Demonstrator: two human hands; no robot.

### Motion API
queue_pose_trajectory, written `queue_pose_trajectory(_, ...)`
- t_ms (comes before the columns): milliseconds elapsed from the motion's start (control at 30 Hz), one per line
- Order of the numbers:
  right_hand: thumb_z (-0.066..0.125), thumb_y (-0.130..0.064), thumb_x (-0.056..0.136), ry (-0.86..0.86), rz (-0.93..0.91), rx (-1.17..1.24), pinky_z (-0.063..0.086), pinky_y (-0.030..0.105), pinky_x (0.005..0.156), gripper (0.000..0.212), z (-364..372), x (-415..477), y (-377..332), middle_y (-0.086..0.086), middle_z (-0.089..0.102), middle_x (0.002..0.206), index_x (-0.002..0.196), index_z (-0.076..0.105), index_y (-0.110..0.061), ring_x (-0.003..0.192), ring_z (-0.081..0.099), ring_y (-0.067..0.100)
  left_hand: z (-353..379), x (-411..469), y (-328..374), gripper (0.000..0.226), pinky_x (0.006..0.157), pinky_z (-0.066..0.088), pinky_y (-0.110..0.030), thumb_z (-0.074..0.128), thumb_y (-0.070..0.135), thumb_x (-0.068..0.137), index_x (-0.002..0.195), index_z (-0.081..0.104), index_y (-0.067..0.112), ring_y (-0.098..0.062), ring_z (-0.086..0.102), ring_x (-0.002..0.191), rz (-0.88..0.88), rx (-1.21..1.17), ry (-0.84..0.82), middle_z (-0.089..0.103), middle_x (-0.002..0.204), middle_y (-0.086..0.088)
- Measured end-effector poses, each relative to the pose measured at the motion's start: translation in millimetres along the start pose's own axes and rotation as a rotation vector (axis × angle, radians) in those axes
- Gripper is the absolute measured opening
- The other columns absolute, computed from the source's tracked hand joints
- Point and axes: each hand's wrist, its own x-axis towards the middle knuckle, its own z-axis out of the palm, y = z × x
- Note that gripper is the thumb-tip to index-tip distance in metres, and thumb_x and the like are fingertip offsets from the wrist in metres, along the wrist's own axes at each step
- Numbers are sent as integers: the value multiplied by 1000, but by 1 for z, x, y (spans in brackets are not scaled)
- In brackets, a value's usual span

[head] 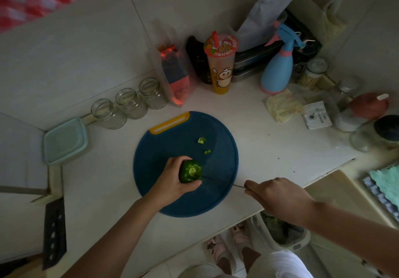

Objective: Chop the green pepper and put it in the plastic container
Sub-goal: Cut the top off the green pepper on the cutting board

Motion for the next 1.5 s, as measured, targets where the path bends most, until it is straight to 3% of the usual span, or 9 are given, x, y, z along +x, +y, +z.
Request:
queue_pose_trajectory(167, 23, -38, 103, -88, -12, -128, 34, 24, 60, 33, -11, 0, 3, -6, 30, 60, 130, 36, -24, 62, 46, 16, 4, 5, 4, 52, 83, 39, -17, 75, 34, 73, 115, 45, 26, -10, 49, 102, 70, 75, -30, 49, 112, 4)
queue_pose_trajectory(333, 34, -22, 103, -93, 1, -194, 32, 26, 56, 34, -9, -1, -1, 0, 48, 77, 137, 29, -23, 64, 47, 20, 9, 5, 6, 51, 87, 39, -22, 73, 33, 75, 116, 45, 22, -10, 45, 104, 69, 115, 7, 46, 110, 6)
queue_pose_trajectory(467, 37, -20, 102, -117, 48, -195, 20, 23, 45, 38, -5, -3, -7, -2, 40, 68, 139, 29, -21, 62, 47, 21, 9, 9, 7, 52, 88, 37, -22, 73, 30, 75, 119, 46, 18, -11, 45, 104, 55, 140, 3, 46, 109, 6)
queue_pose_trajectory(533, 36, -17, 101, -132, 65, -188, 30, 28, 52, 40, -4, -2, -9, -3, 33, 66, 140, 25, -21, 65, 45, 23, 9, 11, 9, 54, 86, 34, -20, 73, 27, 76, 120, 46, 15, -12, 44, 103, 50, 166, 9, 45, 109, 5)
queue_pose_trajectory(633, 36, -13, 100, -139, 76, -157, 35, 32, 62, 46, -3, -4, -14, 1, 42, 78, 142, 20, -20, 69, 45, 23, 10, 12, 10, 53, 86, 34, -20, 73, 26, 76, 120, 46, 13, -13, 44, 103, 33, 185, 8, 45, 109, 3)
queue_pose_trajectory(833, 38, -8, 97, -162, 117, -111, 36, 31, 63, 51, 4, -6, -19, -2, 30, 66, 143, 20, -20, 68, 45, 23, 15, 14, 15, 53, 80, 36, -23, 74, 23, 72, 116, 48, 10, -17, 49, 100, -41, 169, 63, 48, 107, -1)
queue_pose_trajectory(1167, 39, -9, 96, -114, 150, -72, 33, 30, 62, 48, 15, -7, -19, -3, 31, 63, 140, 24, -22, 67, 42, 25, 24, 13, 24, 51, 79, 37, -23, 76, 23, 69, 110, 49, 9, -17, 49, 97, -96, 130, 170, 49, 103, 0)
queue_pose_trajectory(1500, 35, -18, 101, -94, 170, -30, 35, 30, 63, 39, 22, -7, -18, -5, 31, 62, 138, 25, -23, 67, 45, 25, 36, 7, 25, 47, 78, 44, -33, 77, 28, 65, 99, 50, 12, -20, 50, 93, -125, 96, 301, 52, 98, -2)
